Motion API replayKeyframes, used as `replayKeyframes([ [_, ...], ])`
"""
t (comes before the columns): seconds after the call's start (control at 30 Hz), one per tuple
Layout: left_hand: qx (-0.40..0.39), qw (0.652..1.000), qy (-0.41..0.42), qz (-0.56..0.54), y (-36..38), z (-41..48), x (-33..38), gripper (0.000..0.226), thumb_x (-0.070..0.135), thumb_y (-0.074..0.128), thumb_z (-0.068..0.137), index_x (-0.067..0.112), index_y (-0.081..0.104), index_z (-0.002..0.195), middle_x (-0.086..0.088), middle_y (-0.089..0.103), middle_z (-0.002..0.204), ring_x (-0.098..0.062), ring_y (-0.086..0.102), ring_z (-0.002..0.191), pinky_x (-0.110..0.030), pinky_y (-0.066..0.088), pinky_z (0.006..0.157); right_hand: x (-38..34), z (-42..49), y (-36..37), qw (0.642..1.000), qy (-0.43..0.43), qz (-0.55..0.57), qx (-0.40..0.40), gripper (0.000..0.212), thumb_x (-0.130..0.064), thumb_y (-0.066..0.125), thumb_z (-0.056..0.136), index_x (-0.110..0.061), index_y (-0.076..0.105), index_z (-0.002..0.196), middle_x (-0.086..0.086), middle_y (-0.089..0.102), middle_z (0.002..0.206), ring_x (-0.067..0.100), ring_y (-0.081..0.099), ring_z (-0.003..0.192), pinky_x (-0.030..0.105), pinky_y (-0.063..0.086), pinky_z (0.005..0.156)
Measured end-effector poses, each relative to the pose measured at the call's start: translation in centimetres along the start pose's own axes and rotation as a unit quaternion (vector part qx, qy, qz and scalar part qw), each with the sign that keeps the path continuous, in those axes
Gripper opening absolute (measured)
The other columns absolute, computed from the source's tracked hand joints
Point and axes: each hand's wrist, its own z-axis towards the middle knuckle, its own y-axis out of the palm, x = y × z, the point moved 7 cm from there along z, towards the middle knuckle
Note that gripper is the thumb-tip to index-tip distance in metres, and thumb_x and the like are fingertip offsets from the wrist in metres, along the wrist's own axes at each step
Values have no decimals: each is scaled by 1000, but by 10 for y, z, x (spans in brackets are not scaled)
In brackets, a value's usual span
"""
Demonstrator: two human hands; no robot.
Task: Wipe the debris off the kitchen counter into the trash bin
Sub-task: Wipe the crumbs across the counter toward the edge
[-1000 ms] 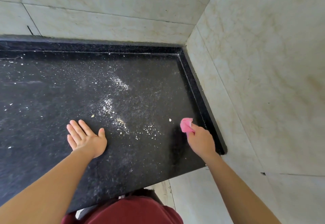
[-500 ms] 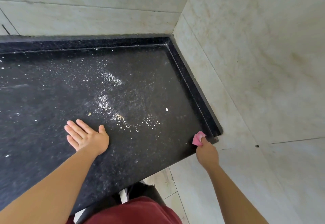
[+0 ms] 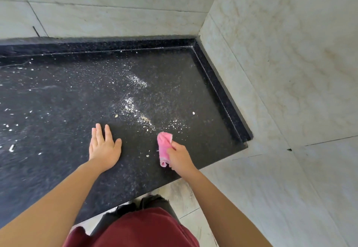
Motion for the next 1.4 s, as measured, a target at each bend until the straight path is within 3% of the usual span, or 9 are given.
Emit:
replayKeyframes([
  [0.13,54,998,-15,40,-6,-12,-25,67,35,29,101,9,-5,152,-14,-19,158,-29,-18,145,-41,-5,119,-8,24,-87,989,26,17,142,36,-42,44,77,-12,65,79,2,53,61,15,43,52,26,34,54],
  [0.3,29,995,-9,93,2,-10,-40,68,41,20,101,12,-19,149,-13,-29,155,-28,-25,144,-39,-8,118,25,87,-186,952,162,-96,241,31,-31,40,88,-5,56,78,9,57,71,24,52,66,31,38,74],
  [0.53,17,993,-26,112,5,-8,-42,67,43,15,100,15,-26,145,-11,-34,153,-25,-29,142,-38,-11,117,1,113,-142,986,91,-43,133,23,-40,46,85,-20,54,77,-4,39,47,15,34,48,26,29,54],
  [0.73,-2,993,-28,114,4,-11,-40,67,44,13,100,16,-27,145,-10,-35,152,-25,-31,141,-38,-12,117,-28,104,-37,988,-41,-147,24,38,-30,40,90,-30,60,123,2,63,82,20,59,77,33,52,78],
  [0.93,-22,993,-30,115,2,-12,-38,67,46,12,99,17,-28,144,-8,-38,150,-24,-33,140,-38,-13,118,-42,72,42,982,-74,-105,-136,40,-27,43,98,-30,52,136,1,63,113,14,60,90,21,45,70],
  [1.03,-29,992,-30,118,1,-12,-38,68,46,12,99,17,-29,144,-8,-38,150,-24,-33,140,-38,-12,118,-40,71,-8,995,-70,-69,-32,44,-29,47,85,-33,60,127,-1,57,98,18,53,82,29,42,73],
  [1.13,-29,992,-30,116,2,-11,-39,68,46,12,99,17,-28,145,-9,-38,150,-24,-33,140,-38,-13,117,-27,71,-80,993,-29,-77,88,19,-35,46,83,-28,61,92,2,55,77,20,52,73,32,39,77],
  [1.27,-19,993,-25,118,2,-9,-39,68,46,13,100,16,-27,145,-10,-36,151,-25,-32,140,-39,-12,118,16,70,-141,967,79,-171,173,33,-24,41,96,-8,61,116,11,62,96,27,61,86,34,49,81],
  [1.4,-13,993,-22,117,3,-10,-40,68,46,12,99,15,-28,145,-10,-37,151,-25,-32,140,-39,-12,118,17,62,-83,983,56,-140,107,45,-13,43,88,-25,61,127,15,66,101,26,61,78,32,52,71],
])
